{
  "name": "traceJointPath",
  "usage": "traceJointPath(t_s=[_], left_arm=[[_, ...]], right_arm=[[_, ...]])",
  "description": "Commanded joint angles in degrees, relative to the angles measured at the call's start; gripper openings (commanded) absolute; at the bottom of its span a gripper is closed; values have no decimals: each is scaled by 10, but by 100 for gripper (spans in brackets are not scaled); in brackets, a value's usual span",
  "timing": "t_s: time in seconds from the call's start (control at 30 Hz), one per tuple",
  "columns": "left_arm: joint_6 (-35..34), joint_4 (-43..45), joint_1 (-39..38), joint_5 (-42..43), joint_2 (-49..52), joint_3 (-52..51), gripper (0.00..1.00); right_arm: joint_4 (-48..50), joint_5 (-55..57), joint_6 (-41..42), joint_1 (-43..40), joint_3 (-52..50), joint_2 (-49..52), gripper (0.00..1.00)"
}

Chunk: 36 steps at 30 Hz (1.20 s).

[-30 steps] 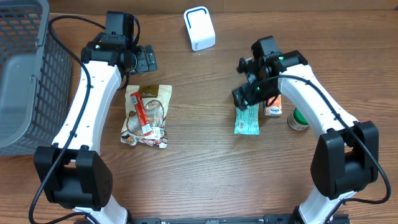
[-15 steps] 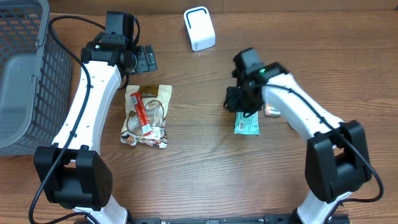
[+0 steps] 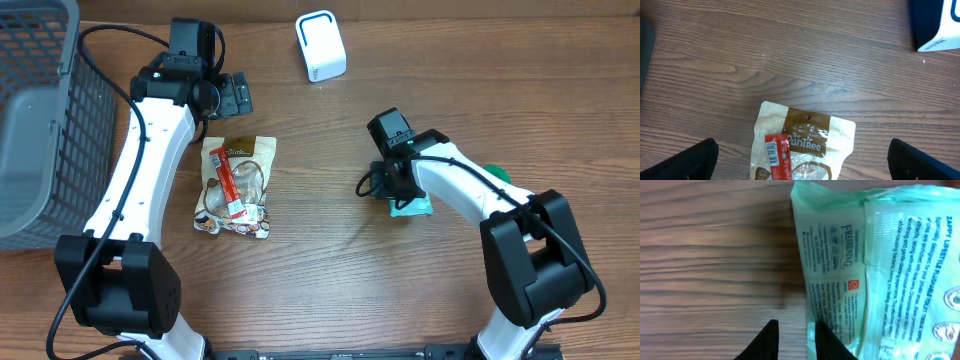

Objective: Scan the item barcode
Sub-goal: 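Carry the teal pack right and set it down on the table, then move the right gripper left to the red stick on the brown bag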

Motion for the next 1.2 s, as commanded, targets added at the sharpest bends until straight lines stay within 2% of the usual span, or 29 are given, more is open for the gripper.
traceJointPath(t_s=[0.0,0.17,0.33,0.43,0.47,0.5,0.53,0.57,0.67,0.87,0.93,1.1,1.17], left_arm=[[-1,1,0,-7,-1,3,100],[-1,1,0,-7,-1,3,100],[-1,1,0,-7,-1,3,100],[-1,1,0,-7,-1,3,100],[-1,1,0,-7,-1,3,100],[-1,1,0,-7,-1,3,100],[-1,1,0,-7,-1,3,100],[-1,1,0,-7,-1,3,100],[-1,1,0,-7,-1,3,100],[-1,1,0,-7,-1,3,100],[-1,1,0,-7,-1,3,100],[-1,1,0,-7,-1,3,100],[-1,1,0,-7,-1,3,100]], right_arm=[[-5,61,7,-15,-11,-4,25],[-29,3,-8,-19,37,-4,30],[-38,-160,-33,-2,111,-4,33],[8,-254,-32,19,127,-4,35],[43,-299,-32,27,127,-4,39],[73,-338,-32,33,126,-3,49],[115,-384,-32,43,125,-3,83],[143,-409,-31,51,125,-3,100],[217,-411,-30,89,125,-3,100],[257,-224,-30,182,125,-3,98],[275,-175,-41,210,125,-2,92],[318,-117,-59,258,125,17,63],[335,-117,-58,266,125,30,60]])
